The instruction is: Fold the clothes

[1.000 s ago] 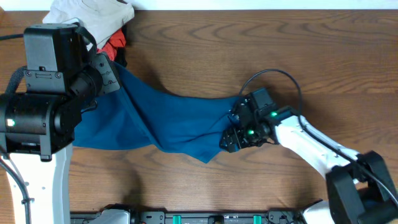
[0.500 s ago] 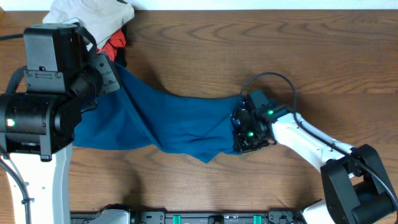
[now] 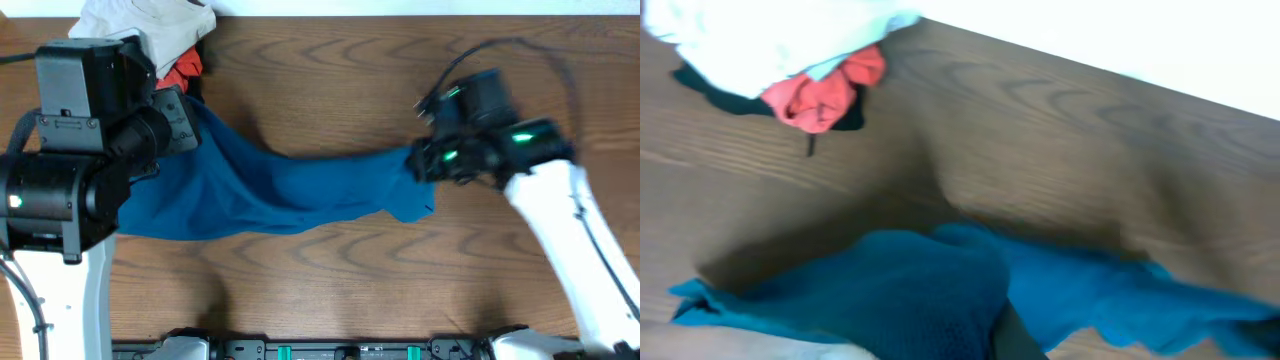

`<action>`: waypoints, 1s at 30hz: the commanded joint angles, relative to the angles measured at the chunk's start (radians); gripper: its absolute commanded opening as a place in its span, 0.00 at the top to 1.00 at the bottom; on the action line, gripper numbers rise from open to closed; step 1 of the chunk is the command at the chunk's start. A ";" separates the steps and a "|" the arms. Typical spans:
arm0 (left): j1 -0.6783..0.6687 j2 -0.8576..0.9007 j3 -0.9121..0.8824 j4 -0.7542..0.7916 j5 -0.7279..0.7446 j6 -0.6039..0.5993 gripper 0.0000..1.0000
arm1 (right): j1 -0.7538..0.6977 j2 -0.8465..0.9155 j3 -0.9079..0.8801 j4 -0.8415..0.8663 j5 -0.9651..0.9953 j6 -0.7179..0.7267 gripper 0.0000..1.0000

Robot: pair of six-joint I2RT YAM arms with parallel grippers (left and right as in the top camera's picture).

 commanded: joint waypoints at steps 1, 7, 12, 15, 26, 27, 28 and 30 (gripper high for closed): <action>0.003 -0.042 0.066 0.000 0.105 0.021 0.94 | -0.069 -0.048 0.160 -0.068 0.008 -0.019 0.99; -0.048 -0.079 0.122 0.001 0.151 0.010 0.94 | -0.135 -0.058 0.460 -0.245 0.119 -0.032 0.99; -0.138 -0.089 0.196 -0.002 0.151 -0.021 0.94 | -0.136 -0.058 0.706 -0.367 0.154 -0.028 0.99; -0.192 -0.090 0.238 -0.004 0.150 -0.054 0.94 | -0.136 -0.058 0.855 -0.428 0.169 -0.009 0.99; -0.250 -0.050 0.277 0.069 0.038 -0.092 0.94 | -0.136 -0.039 1.048 -0.421 0.251 0.040 0.99; -0.250 -0.035 0.277 0.087 0.020 -0.092 0.94 | -0.136 -0.027 1.048 -0.409 0.252 0.040 0.99; -0.250 -0.015 0.278 0.111 0.001 -0.092 0.94 | -0.137 -0.012 1.048 -0.391 0.253 0.040 0.99; -0.250 0.027 0.277 0.160 -0.029 -0.092 0.94 | -0.138 0.026 1.048 -0.351 0.267 0.040 0.99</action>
